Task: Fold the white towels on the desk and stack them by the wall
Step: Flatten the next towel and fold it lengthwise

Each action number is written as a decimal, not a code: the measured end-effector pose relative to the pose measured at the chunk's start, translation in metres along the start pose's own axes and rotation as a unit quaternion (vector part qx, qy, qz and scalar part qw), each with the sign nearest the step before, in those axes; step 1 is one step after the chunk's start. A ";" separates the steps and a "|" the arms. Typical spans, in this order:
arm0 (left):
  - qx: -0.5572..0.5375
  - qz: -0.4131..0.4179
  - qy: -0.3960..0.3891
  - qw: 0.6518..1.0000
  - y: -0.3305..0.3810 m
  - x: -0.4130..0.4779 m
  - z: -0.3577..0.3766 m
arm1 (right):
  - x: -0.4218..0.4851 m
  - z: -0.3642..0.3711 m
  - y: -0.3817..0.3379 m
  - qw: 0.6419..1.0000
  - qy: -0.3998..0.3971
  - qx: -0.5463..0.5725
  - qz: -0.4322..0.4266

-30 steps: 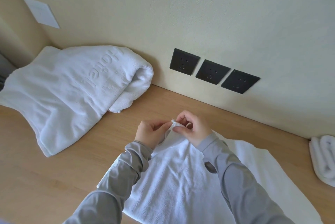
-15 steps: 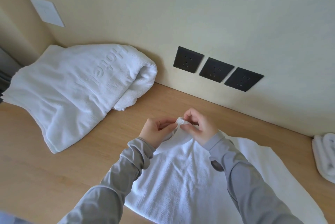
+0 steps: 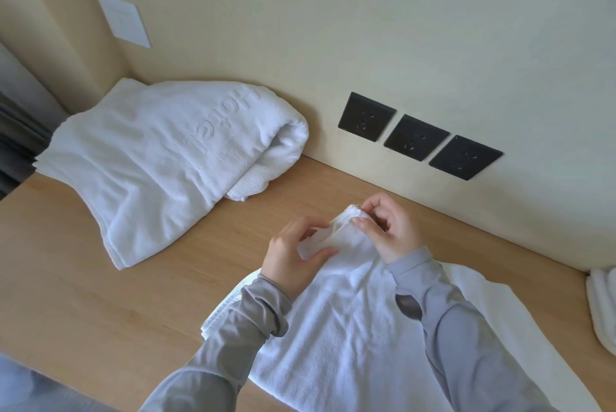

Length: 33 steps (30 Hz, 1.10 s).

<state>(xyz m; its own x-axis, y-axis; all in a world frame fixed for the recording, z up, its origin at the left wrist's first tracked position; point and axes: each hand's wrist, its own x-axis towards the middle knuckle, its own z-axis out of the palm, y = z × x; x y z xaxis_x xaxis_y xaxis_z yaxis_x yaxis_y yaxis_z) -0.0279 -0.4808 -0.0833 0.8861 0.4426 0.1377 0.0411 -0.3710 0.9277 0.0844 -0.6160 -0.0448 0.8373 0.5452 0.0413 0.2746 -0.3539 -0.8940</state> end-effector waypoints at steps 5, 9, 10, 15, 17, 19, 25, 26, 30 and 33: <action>0.010 -0.039 -0.038 0.998 -0.010 -0.005 0.001 | 0.001 -0.006 -0.002 0.999 0.036 0.019 -0.011; 0.050 -0.090 -0.099 0.990 -0.030 -0.008 -0.013 | 0.011 -0.031 -0.002 0.993 0.117 0.011 -0.029; 0.062 -0.103 -0.114 0.986 -0.038 -0.010 -0.019 | 0.014 -0.040 -0.003 0.990 0.139 0.012 -0.033; 0.137 -0.165 -0.183 0.959 -0.074 -0.011 -0.056 | 0.025 -0.085 -0.004 0.973 0.225 0.011 -0.048; 0.173 -0.168 -0.193 0.951 -0.081 -0.008 -0.062 | 0.025 -0.094 -0.003 0.970 0.238 0.018 -0.043; 0.171 -0.166 -0.185 0.953 -0.080 0.000 -0.066 | 0.024 -0.096 -0.002 0.970 0.237 0.021 -0.039; 0.127 -0.100 -0.104 0.981 -0.054 0.027 -0.079 | 0.017 -0.117 -0.001 0.955 0.293 0.024 -0.023; 0.129 -0.076 -0.097 0.984 -0.045 0.032 -0.080 | 0.015 -0.123 -0.002 0.951 0.308 0.030 -0.025; 0.166 0.046 -0.064 0.983 0.002 0.062 -0.088 | 0.006 -0.153 -0.016 0.924 0.373 0.065 -0.057; 0.187 0.142 -0.020 0.972 0.054 0.088 -0.091 | 0.000 -0.184 -0.038 0.895 0.422 0.100 -0.102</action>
<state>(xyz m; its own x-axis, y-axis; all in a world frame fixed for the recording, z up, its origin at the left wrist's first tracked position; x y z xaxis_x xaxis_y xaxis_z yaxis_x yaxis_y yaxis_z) 0.0102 -0.3878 0.0102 0.9030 0.2492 0.3499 -0.0503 -0.7475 0.6623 0.1615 -0.7425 0.0710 0.8617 -0.2149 0.4597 0.4431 -0.1227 -0.8880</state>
